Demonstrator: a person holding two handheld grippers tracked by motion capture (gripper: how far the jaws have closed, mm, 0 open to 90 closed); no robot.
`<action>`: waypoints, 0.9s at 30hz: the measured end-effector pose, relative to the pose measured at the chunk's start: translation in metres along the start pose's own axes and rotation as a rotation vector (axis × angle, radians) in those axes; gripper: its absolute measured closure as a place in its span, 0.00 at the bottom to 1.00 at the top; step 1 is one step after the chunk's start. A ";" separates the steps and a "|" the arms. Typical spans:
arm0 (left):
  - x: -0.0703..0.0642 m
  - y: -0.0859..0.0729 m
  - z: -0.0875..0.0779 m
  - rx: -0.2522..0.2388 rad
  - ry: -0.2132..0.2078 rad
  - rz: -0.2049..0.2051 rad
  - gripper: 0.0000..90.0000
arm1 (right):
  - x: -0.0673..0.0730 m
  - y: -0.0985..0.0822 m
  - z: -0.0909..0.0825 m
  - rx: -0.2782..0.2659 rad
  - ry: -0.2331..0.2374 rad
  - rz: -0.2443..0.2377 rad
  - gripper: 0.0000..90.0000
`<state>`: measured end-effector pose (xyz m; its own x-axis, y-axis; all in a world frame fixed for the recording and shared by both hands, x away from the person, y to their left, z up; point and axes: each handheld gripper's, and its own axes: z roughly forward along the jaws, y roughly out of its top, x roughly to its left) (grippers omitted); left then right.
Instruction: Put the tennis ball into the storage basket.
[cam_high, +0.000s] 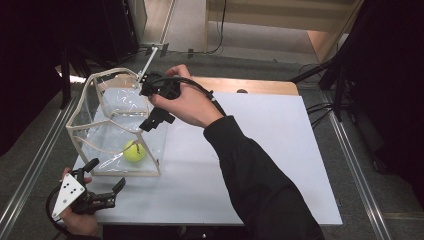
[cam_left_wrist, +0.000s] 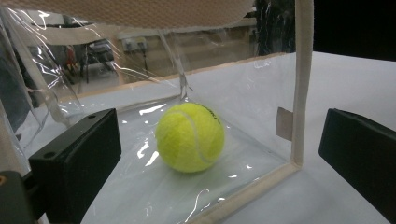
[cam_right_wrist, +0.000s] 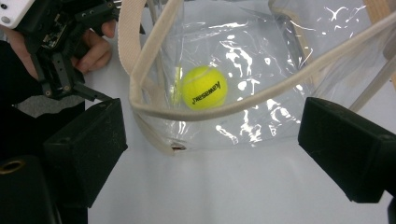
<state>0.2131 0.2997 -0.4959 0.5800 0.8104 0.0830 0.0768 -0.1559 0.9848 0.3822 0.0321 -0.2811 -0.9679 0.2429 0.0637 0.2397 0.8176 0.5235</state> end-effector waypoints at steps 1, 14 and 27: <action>0.000 0.000 0.000 0.000 0.000 0.001 0.00 | 0.000 -0.001 0.000 -0.002 0.000 0.001 0.07; 0.000 0.000 0.000 0.000 0.000 0.000 0.00 | -0.002 -0.021 0.005 -0.013 -0.018 0.015 0.07; -0.001 0.000 0.000 -0.005 -0.001 -0.002 0.00 | -0.001 -0.040 0.014 -0.030 -0.021 0.029 0.07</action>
<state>0.2129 0.2987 -0.4963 0.5807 0.8101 0.0808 0.0742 -0.1515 0.9857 0.3747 0.0065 -0.3143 -0.9588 0.2773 0.0618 0.2650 0.7943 0.5466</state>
